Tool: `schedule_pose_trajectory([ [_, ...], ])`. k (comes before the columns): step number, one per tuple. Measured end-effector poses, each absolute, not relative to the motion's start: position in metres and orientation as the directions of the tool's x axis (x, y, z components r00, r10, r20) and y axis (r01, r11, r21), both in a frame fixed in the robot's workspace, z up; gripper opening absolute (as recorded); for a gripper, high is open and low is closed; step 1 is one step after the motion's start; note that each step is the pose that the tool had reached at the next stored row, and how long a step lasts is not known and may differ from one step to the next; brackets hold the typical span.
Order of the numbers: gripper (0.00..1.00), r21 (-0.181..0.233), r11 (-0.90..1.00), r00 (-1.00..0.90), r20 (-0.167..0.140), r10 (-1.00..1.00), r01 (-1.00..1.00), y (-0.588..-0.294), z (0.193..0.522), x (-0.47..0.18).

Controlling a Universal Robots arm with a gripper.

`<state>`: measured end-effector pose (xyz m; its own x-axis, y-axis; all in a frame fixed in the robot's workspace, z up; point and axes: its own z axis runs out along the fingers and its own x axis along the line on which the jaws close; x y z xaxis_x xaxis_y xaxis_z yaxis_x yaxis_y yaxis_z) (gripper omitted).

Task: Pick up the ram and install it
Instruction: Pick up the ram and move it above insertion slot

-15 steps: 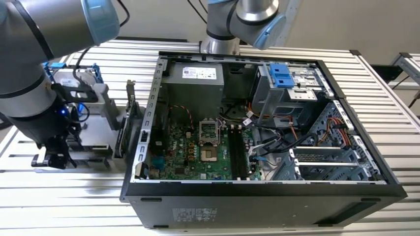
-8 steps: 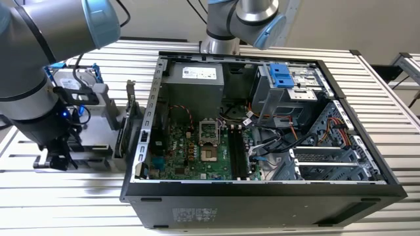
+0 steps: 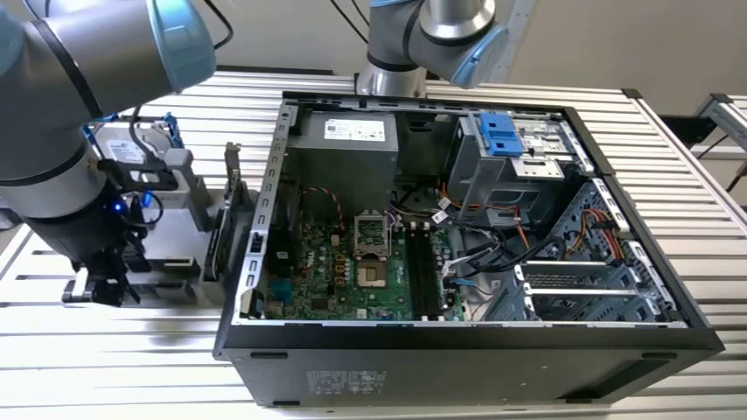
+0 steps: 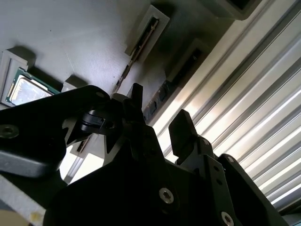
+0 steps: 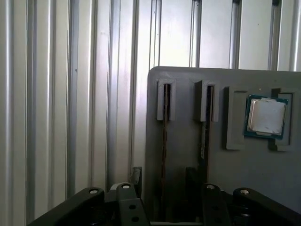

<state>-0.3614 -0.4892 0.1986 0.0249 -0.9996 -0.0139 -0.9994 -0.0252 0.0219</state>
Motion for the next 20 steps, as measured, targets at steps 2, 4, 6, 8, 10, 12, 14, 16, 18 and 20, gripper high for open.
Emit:
schedule_pose_trajectory([
  [2, 1.0, 0.022, -0.027, 0.026, -0.014, -1.0, -0.999, -0.4892, 0.1976, -0.3614],
  [4, 1.0, 0.022, -0.028, 0.028, -0.014, -1.0, -0.999, -0.4892, 0.1966, -0.3614],
  [6, 1.0, 0.022, -0.029, 0.029, -0.014, -0.999, -0.999, -0.4892, 0.1959, -0.3614],
  [8, 1.0, 0.022, -0.03, 0.029, -0.014, -0.999, -0.999, -0.4892, 0.1952, -0.3614],
  [10, 1.0, 0.022, -0.03, 0.029, -0.014, -0.999, -0.999, -0.4892, 0.1947, -0.3614],
  [12, 1.0, 0.022, -0.029, 0.029, -0.014, -0.999, -0.999, -0.4895, 0.1942, -0.3614],
  [14, 1.0, 0.022, -0.03, 0.029, -0.014, -0.999, -0.999, -0.4901, 0.194, -0.3614],
  [16, 1.0, 0.022, -0.03, 0.029, -0.014, -0.999, -0.999, -0.4904, 0.1939, -0.3614],
  [18, 1.0, 0.022, -0.03, 0.029, -0.014, -0.999, -0.999, -0.4904, 0.1938, -0.3614],
  [20, 1.0, 0.022, -0.03, 0.029, -0.014, -0.999, -0.999, -0.4904, 0.1935, -0.3614],
])
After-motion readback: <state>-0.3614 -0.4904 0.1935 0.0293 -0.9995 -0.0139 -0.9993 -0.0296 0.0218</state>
